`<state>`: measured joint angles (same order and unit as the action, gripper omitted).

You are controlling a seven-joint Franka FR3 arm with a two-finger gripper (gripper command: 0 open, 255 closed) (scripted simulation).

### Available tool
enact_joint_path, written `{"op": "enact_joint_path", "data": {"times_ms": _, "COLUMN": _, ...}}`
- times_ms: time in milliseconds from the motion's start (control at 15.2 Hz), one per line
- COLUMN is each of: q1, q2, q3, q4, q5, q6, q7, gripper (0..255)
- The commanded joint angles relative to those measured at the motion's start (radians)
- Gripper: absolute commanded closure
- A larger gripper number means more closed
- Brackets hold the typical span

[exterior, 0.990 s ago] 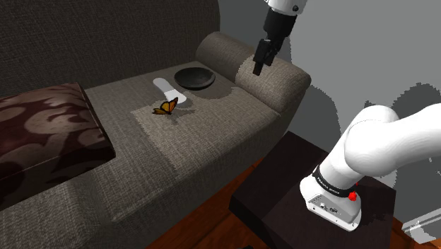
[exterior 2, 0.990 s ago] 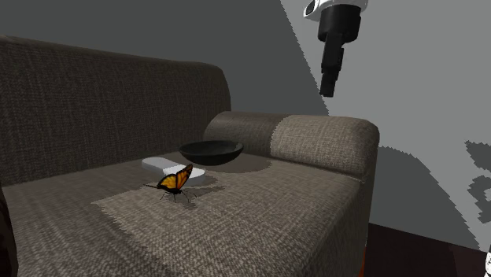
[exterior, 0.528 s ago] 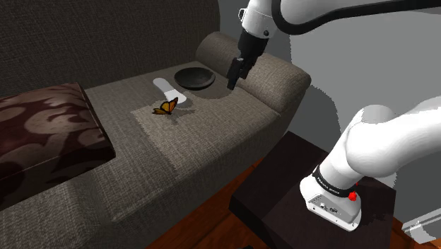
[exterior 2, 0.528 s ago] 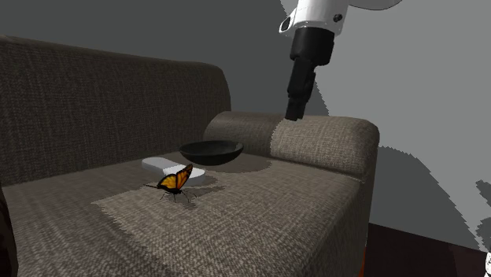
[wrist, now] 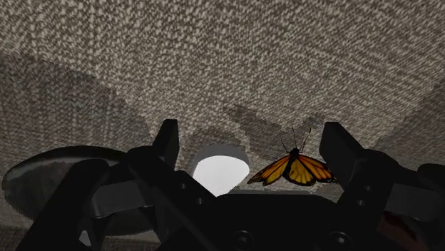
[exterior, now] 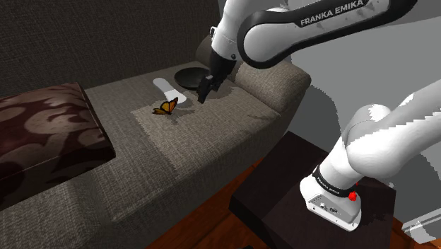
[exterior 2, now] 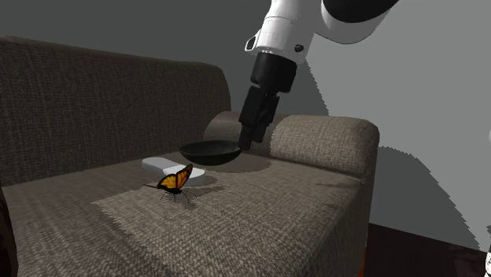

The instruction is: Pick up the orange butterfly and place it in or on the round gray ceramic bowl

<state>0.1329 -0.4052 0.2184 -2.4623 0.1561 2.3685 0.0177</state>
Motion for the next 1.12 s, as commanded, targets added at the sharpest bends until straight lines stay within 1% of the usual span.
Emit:
{"op": "enact_joint_path", "data": {"times_ms": 0, "q1": 0.007, "q2": 0.062, "q3": 0.028, "q4": 0.014, "q5": -0.003, "q6": 0.080, "q7": 0.019, "gripper": 0}}
{"op": "enact_joint_path", "data": {"times_ms": 198, "q1": 0.009, "q2": 0.160, "q3": 0.067, "q4": 0.050, "q5": -0.026, "q6": 0.184, "q7": 0.052, "gripper": 0}}
{"op": "enact_joint_path", "data": {"times_ms": 462, "q1": 0.005, "q2": 0.289, "q3": 0.116, "q4": 0.113, "q5": -0.094, "q6": 0.300, "q7": 0.118, "gripper": 0}}
{"op": "enact_joint_path", "data": {"times_ms": 924, "q1": -0.004, "q2": 0.389, "q3": 0.124, "q4": 0.127, "q5": -0.162, "q6": 0.381, "q7": 0.166, "gripper": 0}}
{"op": "enact_joint_path", "data": {"times_ms": 1056, "q1": -0.004, "q2": 0.398, "q3": 0.124, "q4": 0.129, "q5": -0.168, "q6": 0.387, "q7": 0.170, "gripper": 0}}
